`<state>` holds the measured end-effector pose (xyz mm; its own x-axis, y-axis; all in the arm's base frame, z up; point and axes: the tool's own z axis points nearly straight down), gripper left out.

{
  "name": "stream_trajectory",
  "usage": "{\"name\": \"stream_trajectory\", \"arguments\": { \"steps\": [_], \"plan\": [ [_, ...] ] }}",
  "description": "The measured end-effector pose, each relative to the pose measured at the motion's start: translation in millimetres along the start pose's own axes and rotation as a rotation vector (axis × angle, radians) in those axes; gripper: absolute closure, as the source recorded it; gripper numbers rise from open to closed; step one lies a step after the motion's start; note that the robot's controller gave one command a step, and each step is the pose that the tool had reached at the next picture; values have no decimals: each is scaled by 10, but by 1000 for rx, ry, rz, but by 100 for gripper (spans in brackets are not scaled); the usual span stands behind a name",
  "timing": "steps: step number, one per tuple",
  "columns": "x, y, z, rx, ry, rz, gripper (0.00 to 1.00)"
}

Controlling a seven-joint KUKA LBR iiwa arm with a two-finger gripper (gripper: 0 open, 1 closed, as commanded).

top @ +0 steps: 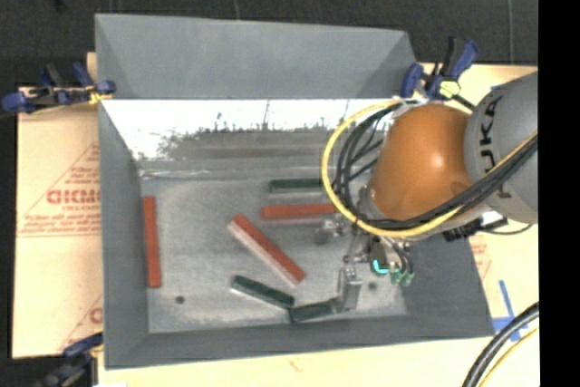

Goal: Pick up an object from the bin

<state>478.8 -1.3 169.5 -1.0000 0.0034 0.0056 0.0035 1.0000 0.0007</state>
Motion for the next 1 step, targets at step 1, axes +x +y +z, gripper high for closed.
{"name": "stream_trajectory", "arguments": {
  "steps": [1],
  "plan": [
    [-19, 0, -39, 0, -8, 0, 0]
  ]
}}
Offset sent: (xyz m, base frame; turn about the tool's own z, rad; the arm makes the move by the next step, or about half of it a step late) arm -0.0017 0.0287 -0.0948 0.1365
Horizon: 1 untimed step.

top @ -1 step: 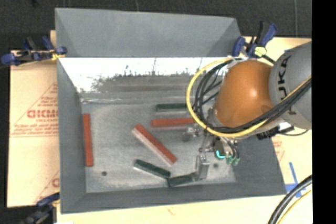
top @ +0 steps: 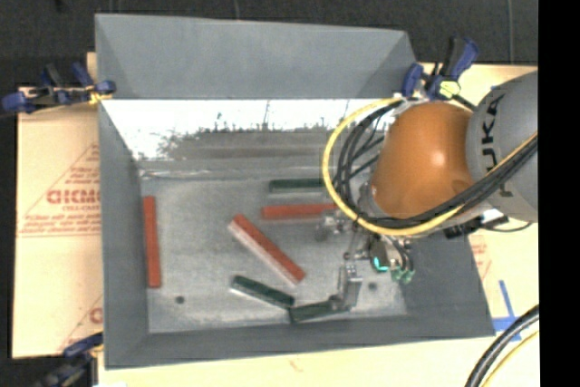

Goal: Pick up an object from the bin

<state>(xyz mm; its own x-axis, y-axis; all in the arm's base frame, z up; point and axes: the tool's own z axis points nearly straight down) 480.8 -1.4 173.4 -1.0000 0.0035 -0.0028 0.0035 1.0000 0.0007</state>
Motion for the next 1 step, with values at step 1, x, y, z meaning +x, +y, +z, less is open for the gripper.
{"name": "stream_trajectory", "arguments": {
  "steps": [1],
  "plan": [
    [0, 133, 456, -1, -6, 65, 0]
  ]
}}
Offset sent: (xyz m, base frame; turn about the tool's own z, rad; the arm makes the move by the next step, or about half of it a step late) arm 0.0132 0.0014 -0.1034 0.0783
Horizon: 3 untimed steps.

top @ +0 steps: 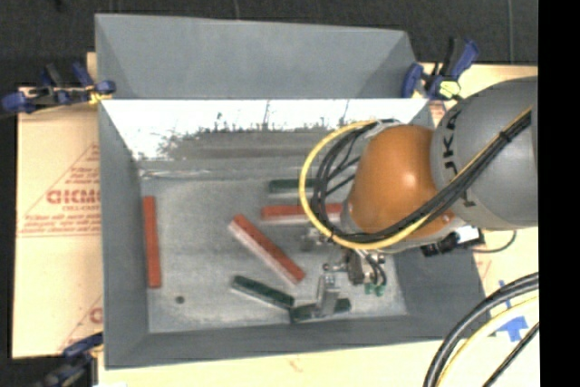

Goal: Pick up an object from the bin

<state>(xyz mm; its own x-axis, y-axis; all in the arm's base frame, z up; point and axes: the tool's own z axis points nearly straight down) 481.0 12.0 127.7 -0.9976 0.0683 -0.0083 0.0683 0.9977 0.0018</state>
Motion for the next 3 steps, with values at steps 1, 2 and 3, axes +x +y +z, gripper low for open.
{"name": "stream_trajectory", "arguments": {
  "steps": [1, 2, 3],
  "plan": [
    [-126, -95, 538, 2, 6, 14, 0],
    [53, 199, 553, 1, 9, 142, 100],
    [48, 193, 569, 1, 6, 142, 0]
  ]
}}
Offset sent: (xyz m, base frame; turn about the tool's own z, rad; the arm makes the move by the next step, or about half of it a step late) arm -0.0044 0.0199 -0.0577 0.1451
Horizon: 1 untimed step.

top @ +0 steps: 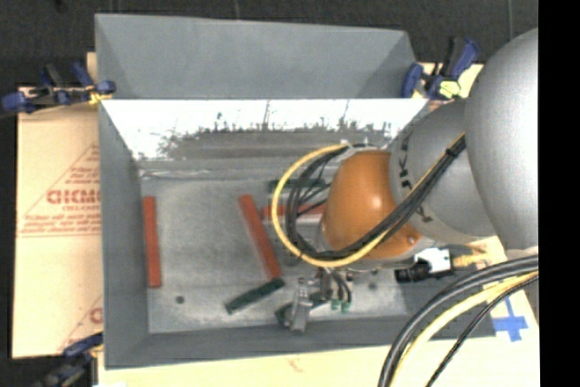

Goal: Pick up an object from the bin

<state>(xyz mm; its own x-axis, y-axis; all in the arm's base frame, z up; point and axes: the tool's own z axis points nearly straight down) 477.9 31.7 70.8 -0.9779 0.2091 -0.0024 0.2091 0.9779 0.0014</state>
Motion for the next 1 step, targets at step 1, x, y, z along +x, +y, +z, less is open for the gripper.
{"name": "stream_trajectory", "arguments": {
  "steps": [1],
  "plan": [
    [-14, 6, -18, -2, -4, 0, 100]
  ]
}}
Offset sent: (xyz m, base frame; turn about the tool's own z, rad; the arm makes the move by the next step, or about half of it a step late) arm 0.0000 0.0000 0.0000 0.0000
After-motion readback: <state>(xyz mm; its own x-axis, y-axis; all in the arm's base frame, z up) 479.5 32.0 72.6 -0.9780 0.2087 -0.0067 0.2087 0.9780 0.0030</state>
